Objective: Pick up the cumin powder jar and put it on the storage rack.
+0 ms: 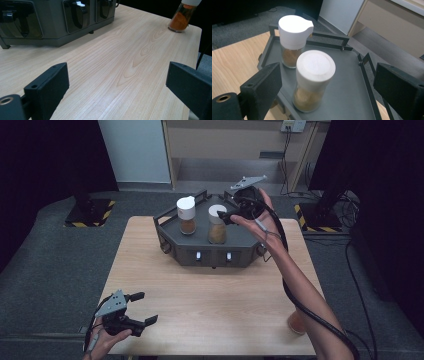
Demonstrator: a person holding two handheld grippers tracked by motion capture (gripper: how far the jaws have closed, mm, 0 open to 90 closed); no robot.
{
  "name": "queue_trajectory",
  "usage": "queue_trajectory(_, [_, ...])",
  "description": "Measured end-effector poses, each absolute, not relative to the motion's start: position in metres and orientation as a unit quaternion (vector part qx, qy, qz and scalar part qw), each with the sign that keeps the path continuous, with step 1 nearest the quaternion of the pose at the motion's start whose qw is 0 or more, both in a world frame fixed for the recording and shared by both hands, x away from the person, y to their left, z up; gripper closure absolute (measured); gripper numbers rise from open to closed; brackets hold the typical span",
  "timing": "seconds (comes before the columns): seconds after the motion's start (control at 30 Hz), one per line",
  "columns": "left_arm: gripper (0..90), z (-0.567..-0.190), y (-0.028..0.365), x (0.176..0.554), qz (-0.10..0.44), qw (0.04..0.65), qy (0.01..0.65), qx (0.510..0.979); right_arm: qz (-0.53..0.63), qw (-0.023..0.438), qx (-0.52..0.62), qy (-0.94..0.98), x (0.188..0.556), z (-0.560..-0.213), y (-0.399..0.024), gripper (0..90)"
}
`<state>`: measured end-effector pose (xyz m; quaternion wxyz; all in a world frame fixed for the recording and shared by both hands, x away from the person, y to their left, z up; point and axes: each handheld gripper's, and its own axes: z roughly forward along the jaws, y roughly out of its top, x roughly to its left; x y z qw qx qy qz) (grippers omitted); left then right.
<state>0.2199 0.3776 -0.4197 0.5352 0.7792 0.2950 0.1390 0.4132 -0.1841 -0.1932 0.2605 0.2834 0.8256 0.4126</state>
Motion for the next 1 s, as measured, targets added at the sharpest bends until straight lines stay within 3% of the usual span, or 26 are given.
queue_trajectory(0.67, [3.7, -0.418, 0.375, 0.221, 0.137, 0.528, 0.290, 0.786, 0.458, 0.224, 0.245, 0.825, 0.366, -0.210, -0.209, 9.0])
queue_trajectory(1.0, [3.7, -0.418, 0.373, 0.222, 0.136, 0.523, 0.287, 0.791, 0.467, 0.195, 0.230, 0.831, 0.340, -0.239, -0.223, 9.0])
